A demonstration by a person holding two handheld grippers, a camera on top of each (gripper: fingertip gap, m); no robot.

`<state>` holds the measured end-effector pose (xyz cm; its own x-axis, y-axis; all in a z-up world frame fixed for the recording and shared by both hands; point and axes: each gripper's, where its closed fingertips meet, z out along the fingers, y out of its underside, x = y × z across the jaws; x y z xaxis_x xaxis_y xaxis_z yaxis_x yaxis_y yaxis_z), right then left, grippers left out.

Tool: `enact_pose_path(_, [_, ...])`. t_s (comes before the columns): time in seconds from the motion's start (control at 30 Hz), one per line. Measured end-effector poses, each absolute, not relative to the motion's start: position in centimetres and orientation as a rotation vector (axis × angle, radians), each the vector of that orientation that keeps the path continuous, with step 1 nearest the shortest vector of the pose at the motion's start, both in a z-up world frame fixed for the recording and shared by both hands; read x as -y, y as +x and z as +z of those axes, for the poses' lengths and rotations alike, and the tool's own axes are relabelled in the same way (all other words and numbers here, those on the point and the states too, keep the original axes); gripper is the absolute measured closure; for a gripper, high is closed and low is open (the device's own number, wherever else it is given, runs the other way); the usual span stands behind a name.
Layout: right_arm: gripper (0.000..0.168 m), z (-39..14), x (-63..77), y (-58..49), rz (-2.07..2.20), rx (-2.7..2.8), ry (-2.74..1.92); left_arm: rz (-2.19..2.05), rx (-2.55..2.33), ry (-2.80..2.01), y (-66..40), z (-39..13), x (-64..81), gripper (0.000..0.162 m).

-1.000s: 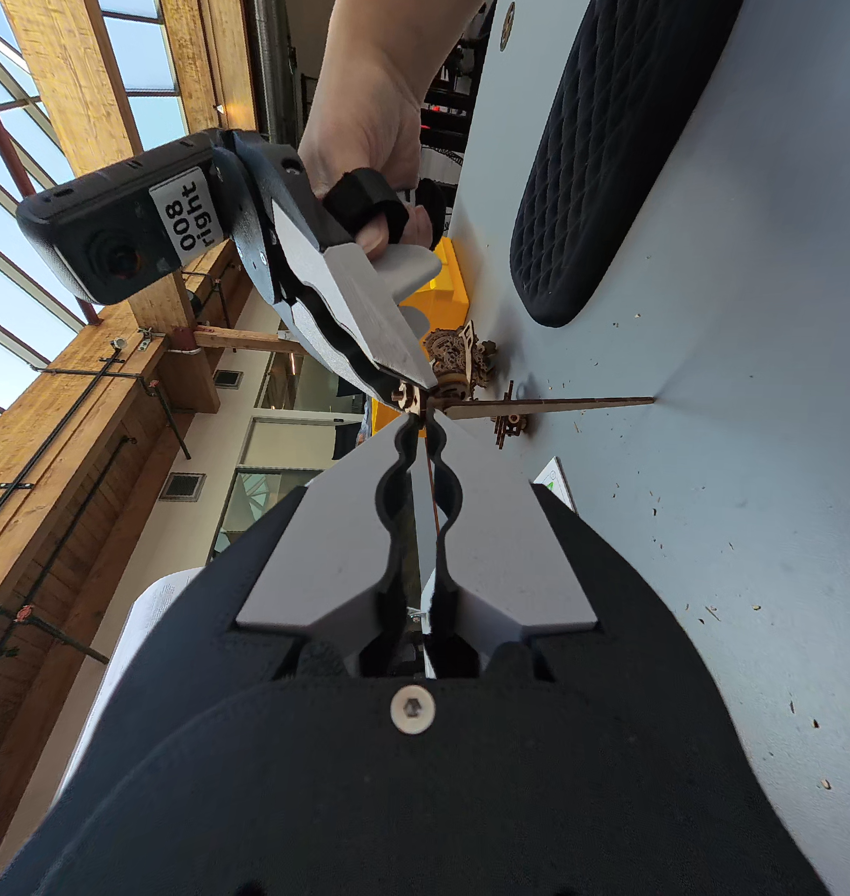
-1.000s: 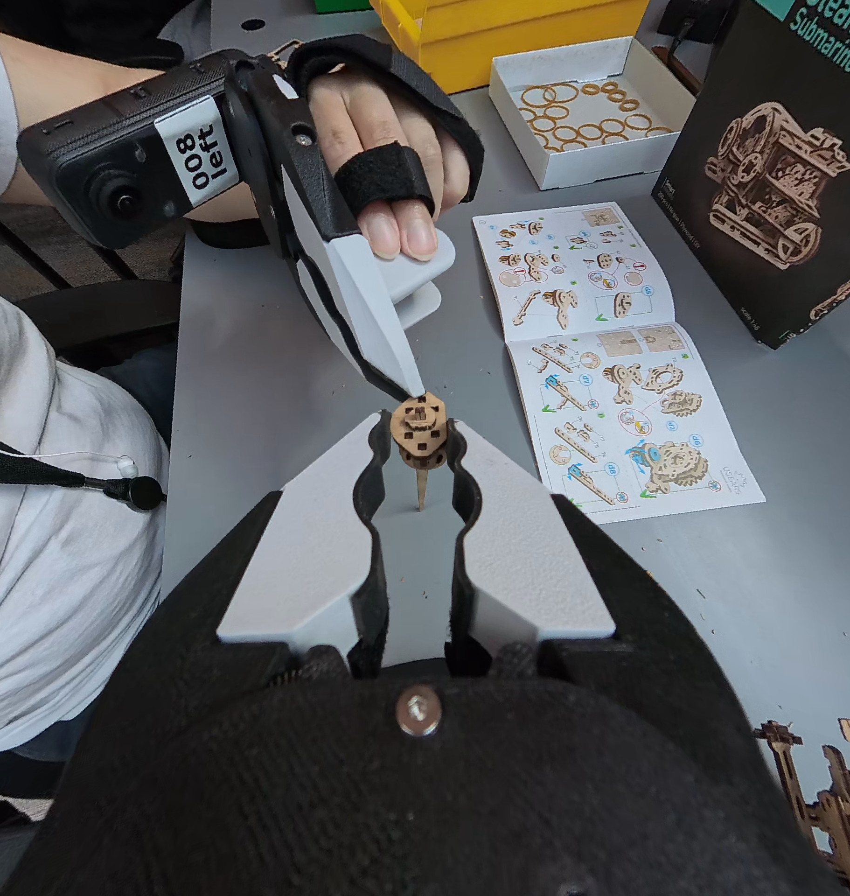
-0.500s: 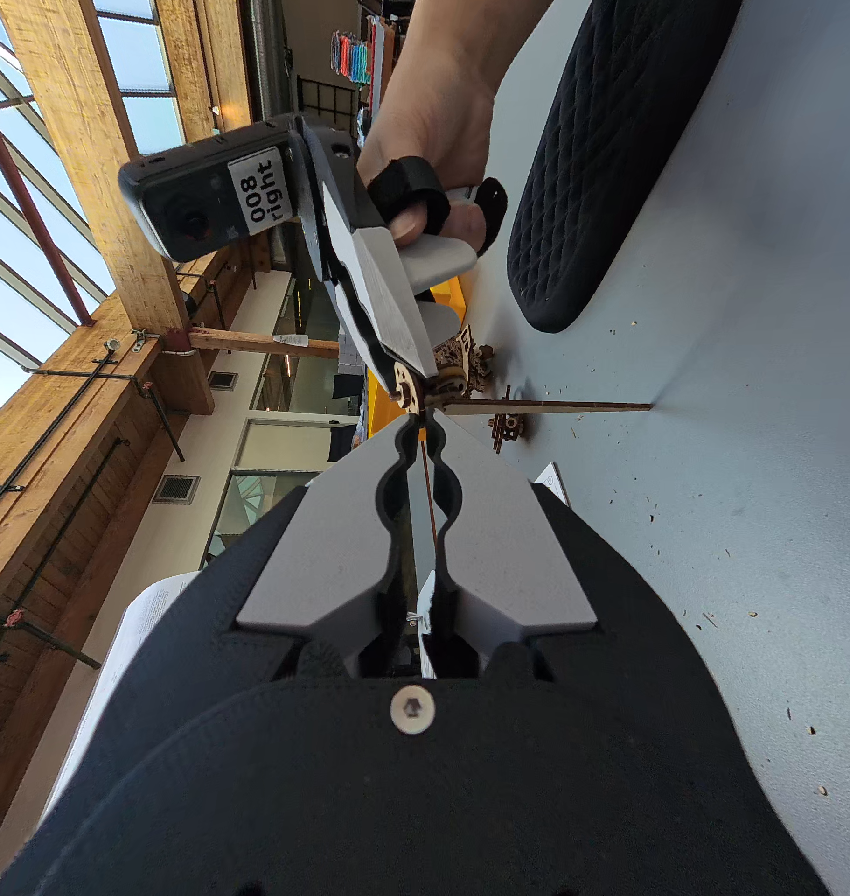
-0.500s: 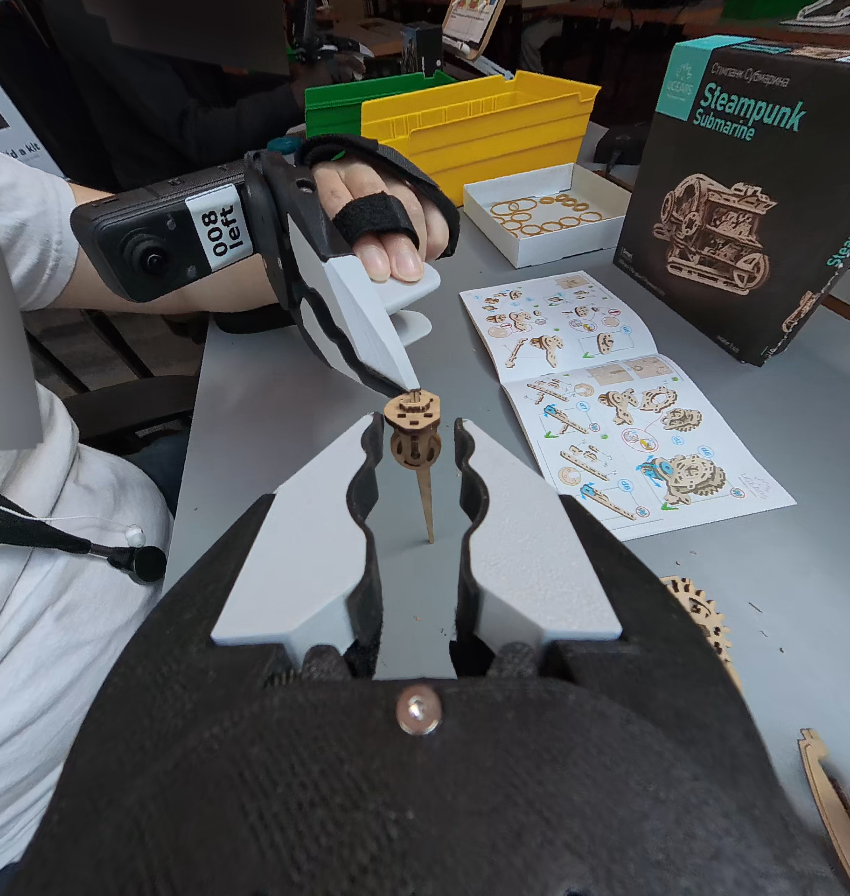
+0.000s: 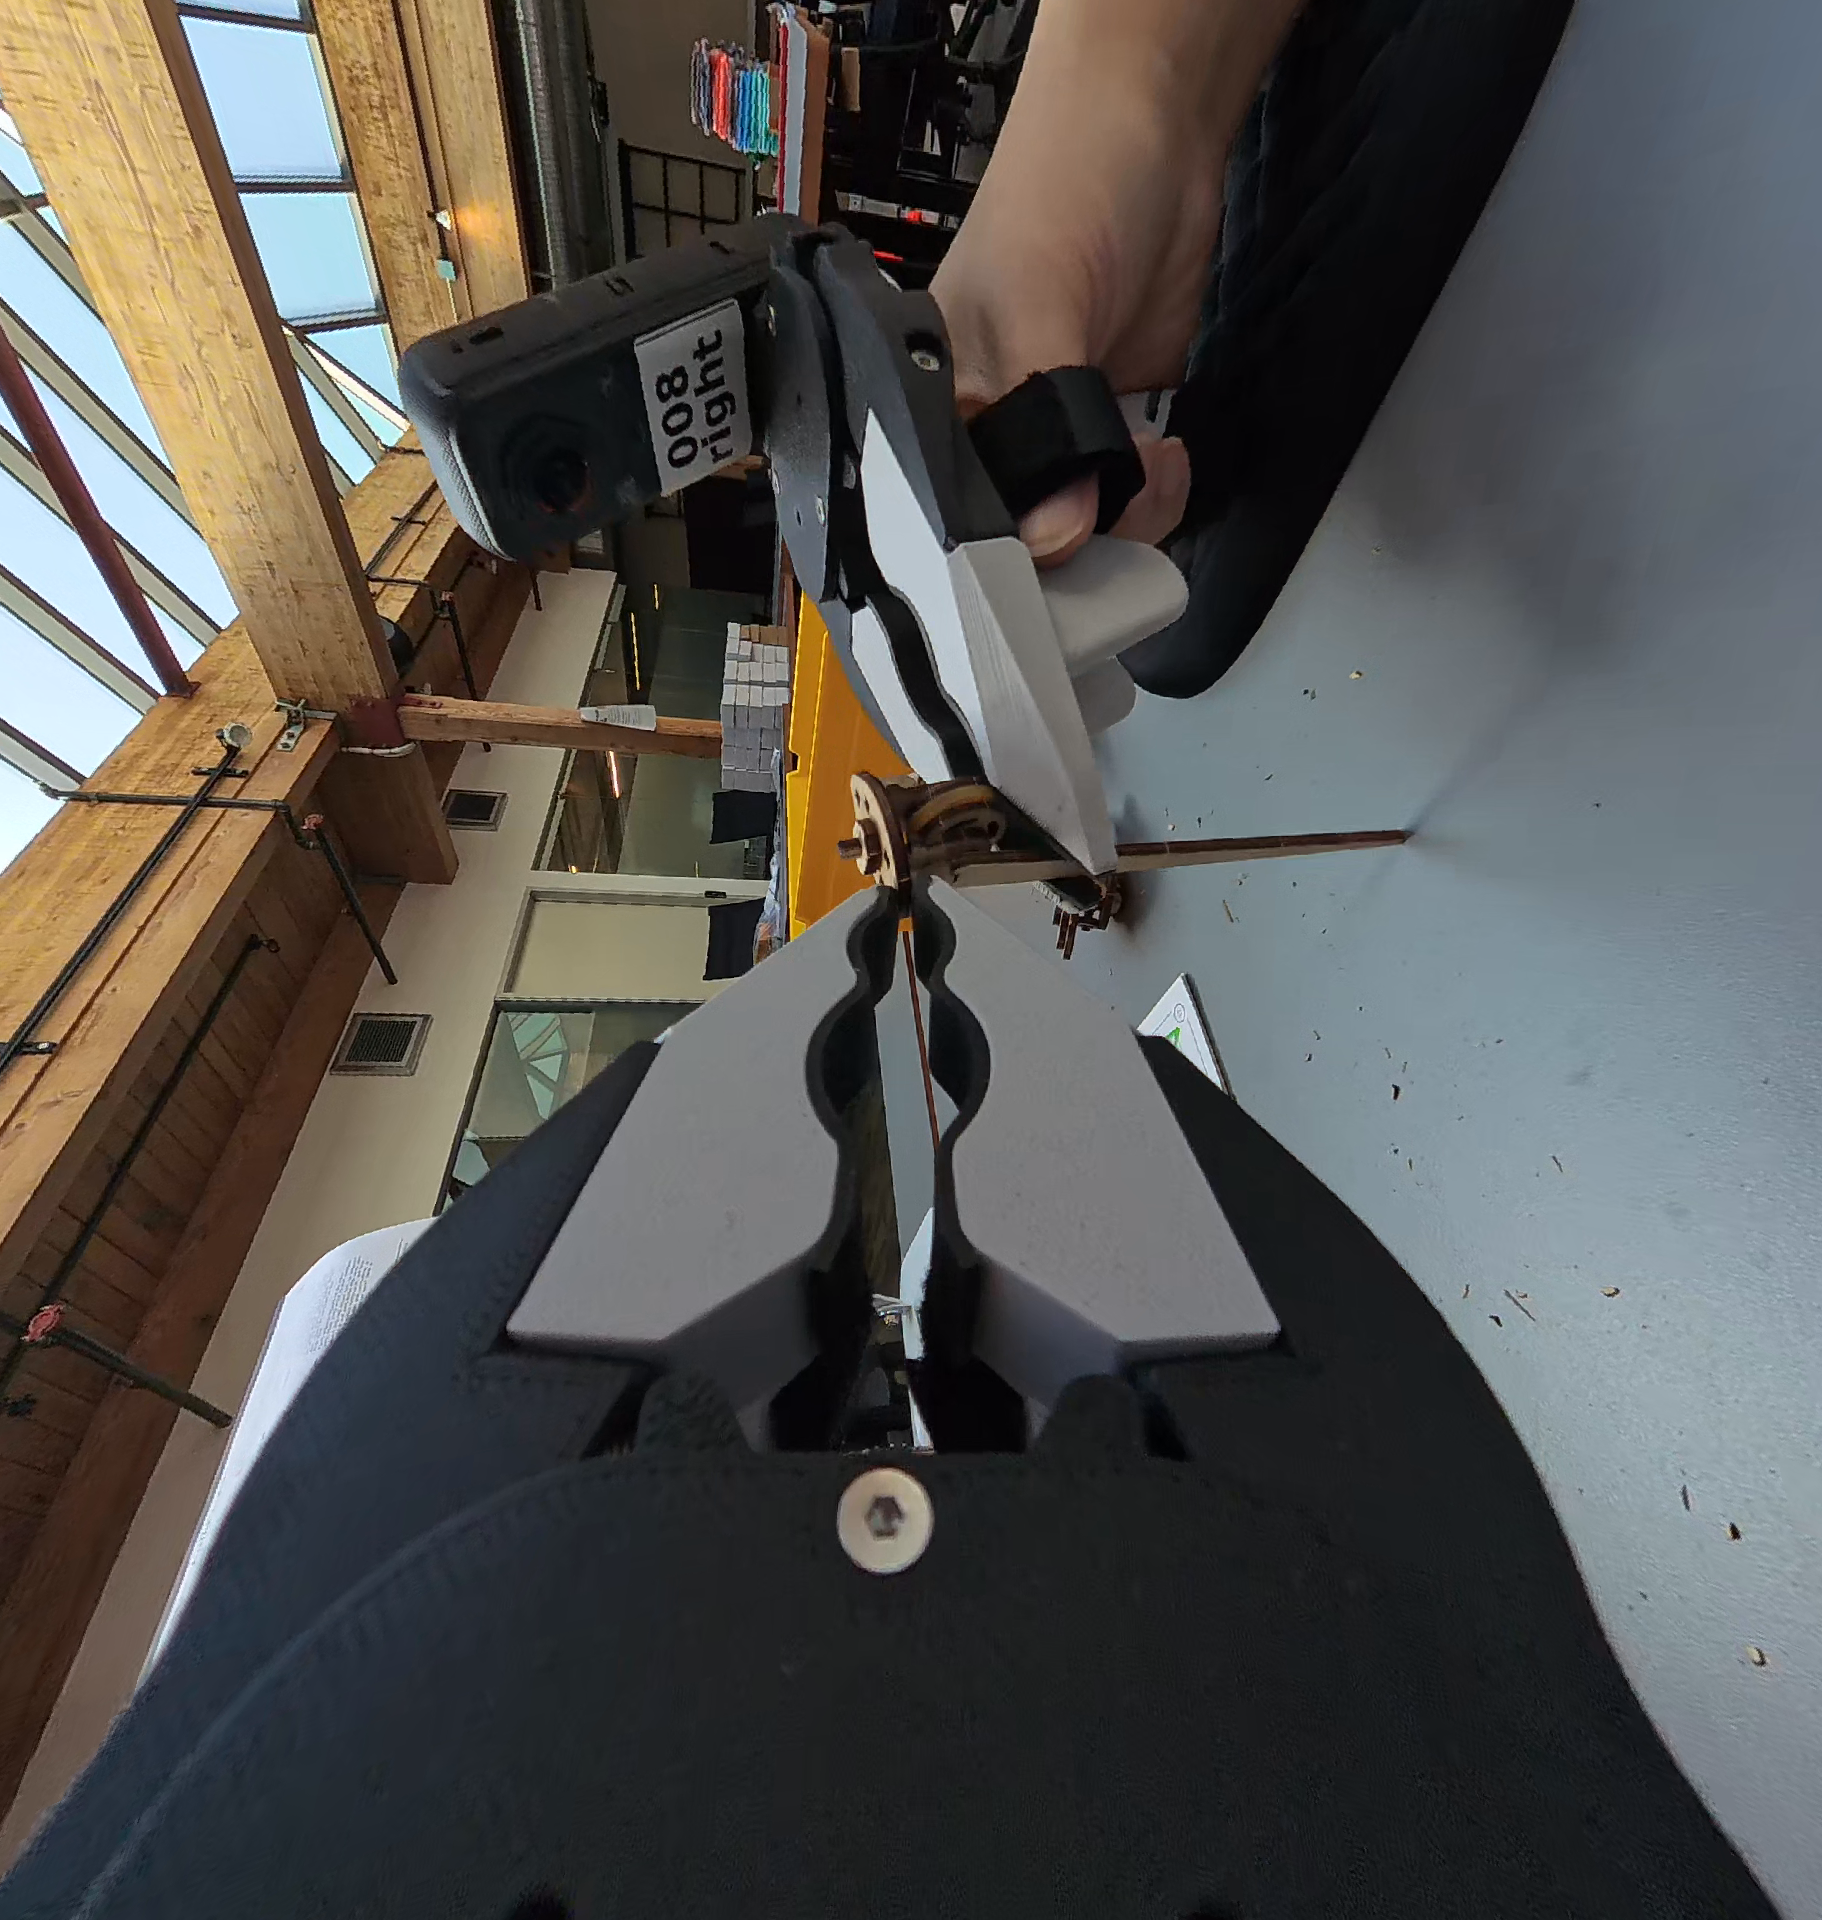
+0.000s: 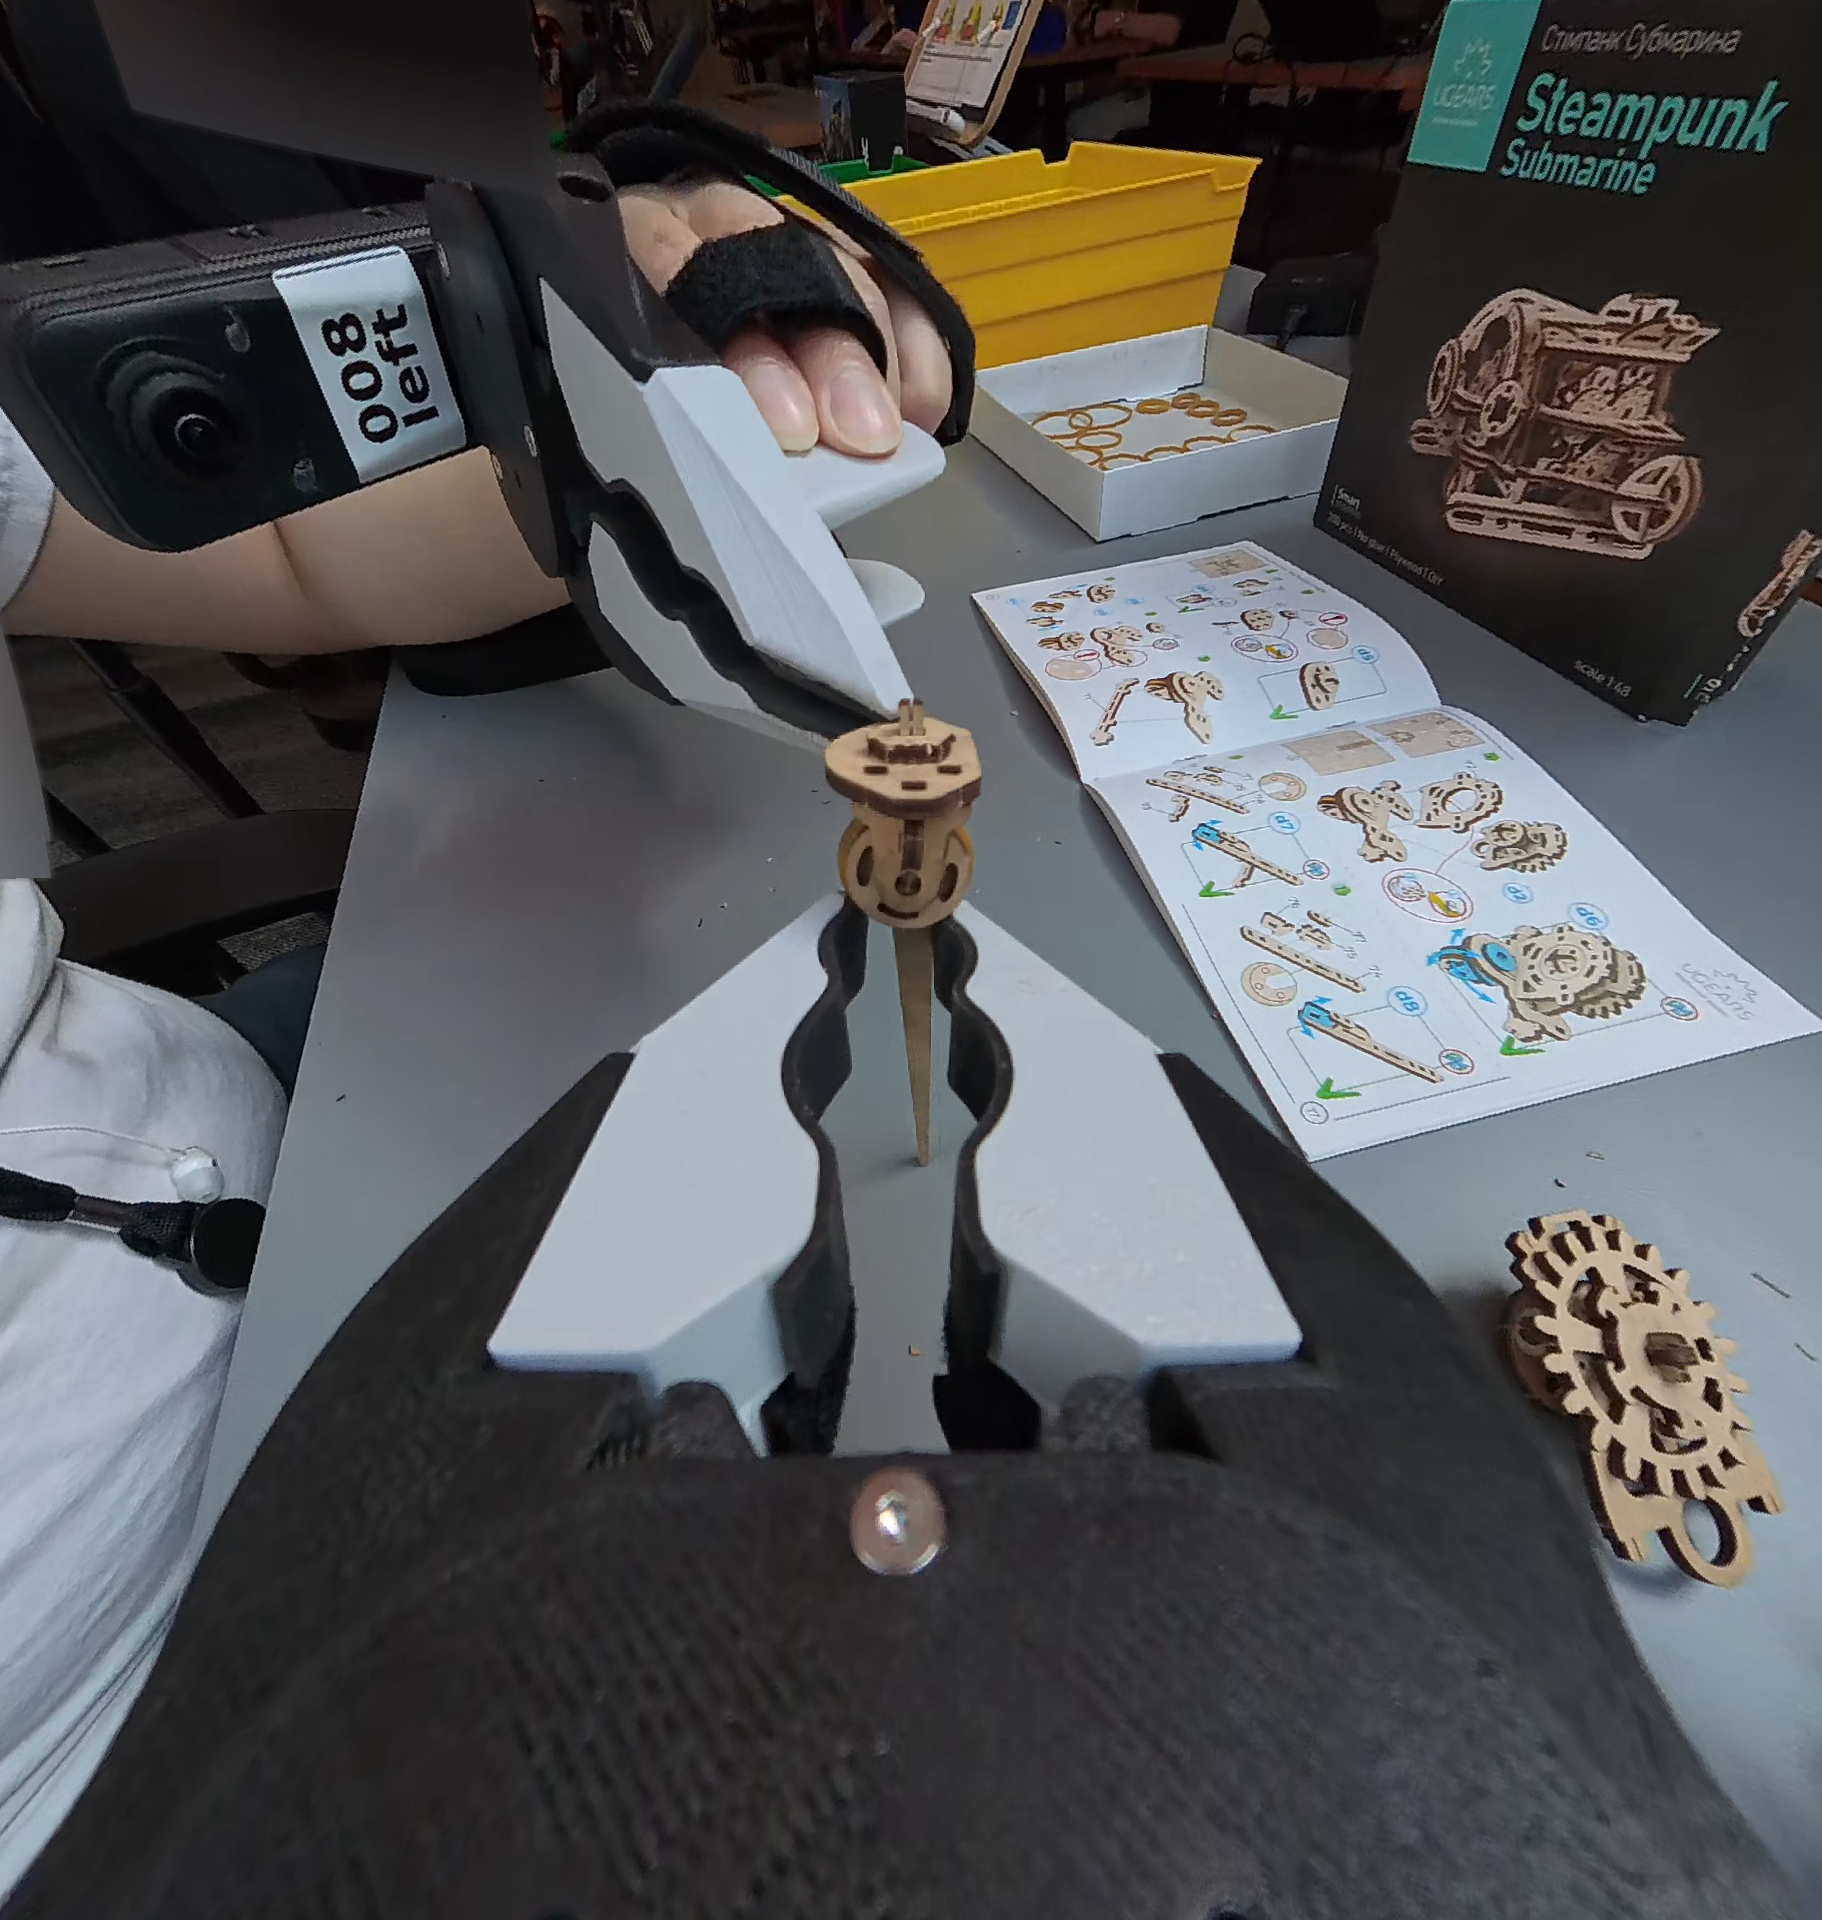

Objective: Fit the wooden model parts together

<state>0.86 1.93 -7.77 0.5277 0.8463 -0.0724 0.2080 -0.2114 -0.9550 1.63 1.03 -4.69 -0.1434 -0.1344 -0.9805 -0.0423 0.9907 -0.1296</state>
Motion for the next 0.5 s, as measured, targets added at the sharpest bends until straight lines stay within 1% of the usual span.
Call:
enact_pose_path(0.1, [0.163, -7.93, -1.87, 0.8, 0.754, 0.903, -1.721, -0.061, -1.722, -0.129, 1.53, -4.88, -1.14, 0.162])
enact_pose_path(0.5, [0.162, -8.01, -1.57, 0.74, 0.707, 0.913, -1.706, -0.058, -1.724, -0.118, 1.37, -4.78, -0.73, 0.162])
